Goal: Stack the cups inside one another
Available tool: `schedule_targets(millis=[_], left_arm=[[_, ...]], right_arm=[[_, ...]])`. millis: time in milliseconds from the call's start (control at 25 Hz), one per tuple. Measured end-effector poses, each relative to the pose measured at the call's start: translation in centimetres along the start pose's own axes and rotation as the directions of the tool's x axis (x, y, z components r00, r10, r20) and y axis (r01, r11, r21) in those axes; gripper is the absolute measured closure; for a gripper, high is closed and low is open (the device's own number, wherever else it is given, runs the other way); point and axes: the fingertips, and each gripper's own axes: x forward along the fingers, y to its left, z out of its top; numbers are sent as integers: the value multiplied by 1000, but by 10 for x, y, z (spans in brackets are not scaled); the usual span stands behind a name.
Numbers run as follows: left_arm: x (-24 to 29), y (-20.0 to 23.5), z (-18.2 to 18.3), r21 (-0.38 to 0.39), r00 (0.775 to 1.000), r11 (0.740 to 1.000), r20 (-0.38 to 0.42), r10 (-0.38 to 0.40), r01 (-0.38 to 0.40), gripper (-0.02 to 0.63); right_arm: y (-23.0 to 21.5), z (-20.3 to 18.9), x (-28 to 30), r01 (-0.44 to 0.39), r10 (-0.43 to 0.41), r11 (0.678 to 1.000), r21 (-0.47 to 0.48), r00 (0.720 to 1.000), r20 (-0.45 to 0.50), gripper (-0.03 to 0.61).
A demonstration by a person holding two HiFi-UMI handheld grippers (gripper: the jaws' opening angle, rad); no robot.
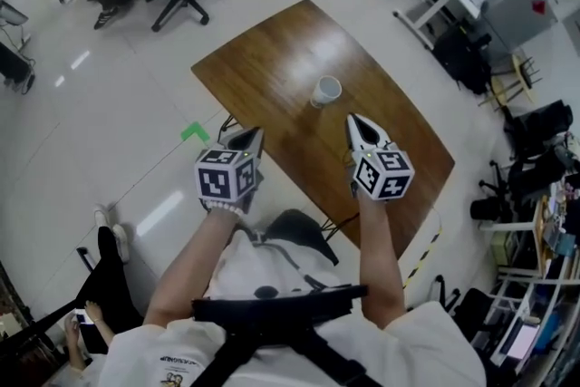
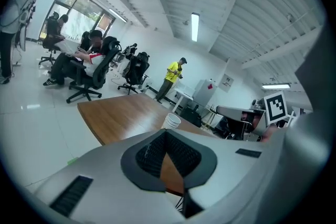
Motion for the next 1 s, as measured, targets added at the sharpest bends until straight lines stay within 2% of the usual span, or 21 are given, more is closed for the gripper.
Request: schedule_targets(millis=[280, 440, 560, 1000], left_arm=[[-15, -25, -10, -5, 997, 998, 42, 57, -57, 617], [-27, -42, -22, -4, 993, 995, 53, 103, -102, 617], [-29, -58, -35, -7, 991, 992, 53, 126, -126, 617], [-27, -105, -66, -5, 988, 989, 47, 150, -150, 617]], right_arm=[[9, -33, -38, -96, 89, 981, 170, 995, 49, 575], [9, -56, -59, -130, 130, 978, 162, 991, 9, 577], [3, -63, -76, -157, 157, 972, 172, 988, 15, 575], [-23, -76, -120, -182, 179, 966, 182, 983, 34, 576]])
